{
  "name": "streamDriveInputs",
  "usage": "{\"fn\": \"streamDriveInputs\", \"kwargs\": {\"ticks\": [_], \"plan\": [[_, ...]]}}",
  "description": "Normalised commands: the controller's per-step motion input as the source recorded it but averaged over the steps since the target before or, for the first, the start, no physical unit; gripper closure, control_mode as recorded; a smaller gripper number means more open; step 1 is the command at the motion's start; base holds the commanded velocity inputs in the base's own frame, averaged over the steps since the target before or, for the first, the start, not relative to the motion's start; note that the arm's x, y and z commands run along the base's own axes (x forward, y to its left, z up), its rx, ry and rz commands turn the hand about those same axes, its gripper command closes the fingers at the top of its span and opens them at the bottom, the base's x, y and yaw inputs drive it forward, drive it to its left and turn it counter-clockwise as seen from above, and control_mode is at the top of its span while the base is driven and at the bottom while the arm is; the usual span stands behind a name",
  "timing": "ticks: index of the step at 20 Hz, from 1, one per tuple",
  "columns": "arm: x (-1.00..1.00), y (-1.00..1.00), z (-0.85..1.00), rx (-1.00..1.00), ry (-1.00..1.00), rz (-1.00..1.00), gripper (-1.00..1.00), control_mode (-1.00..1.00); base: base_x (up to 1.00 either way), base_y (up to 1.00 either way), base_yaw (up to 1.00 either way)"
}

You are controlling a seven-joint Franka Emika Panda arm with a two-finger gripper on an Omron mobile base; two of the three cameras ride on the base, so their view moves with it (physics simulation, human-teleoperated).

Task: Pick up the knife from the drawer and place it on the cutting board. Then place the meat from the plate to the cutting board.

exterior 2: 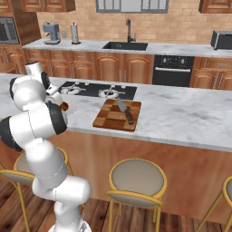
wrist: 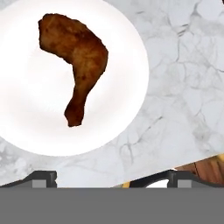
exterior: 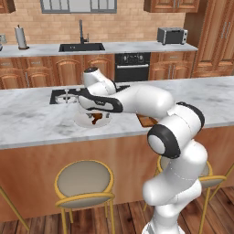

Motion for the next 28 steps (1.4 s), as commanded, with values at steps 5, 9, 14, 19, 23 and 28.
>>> {"fn": "streamDriveInputs", "kwargs": {"ticks": [5,9,14,19,23,28], "plan": [[0.01,0.02,0.00,0.00,0.01,-0.09,-1.00,-1.00,0.00,0.00,0.00],[0.00,0.00,-0.04,0.00,0.03,-0.12,-1.00,-1.00,0.00,0.00,0.00],[0.00,0.00,-0.12,0.00,0.01,-0.08,-1.00,-1.00,0.00,0.00,0.00],[0.05,0.00,-0.05,0.00,0.00,0.00,-1.00,-1.00,0.00,0.00,0.00],[0.11,0.00,-0.04,0.00,0.00,0.00,-1.00,-1.00,0.00,0.00,0.00],[0.23,-0.01,-0.02,0.00,0.00,0.00,-1.00,-1.00,0.00,0.00,0.00]]}}
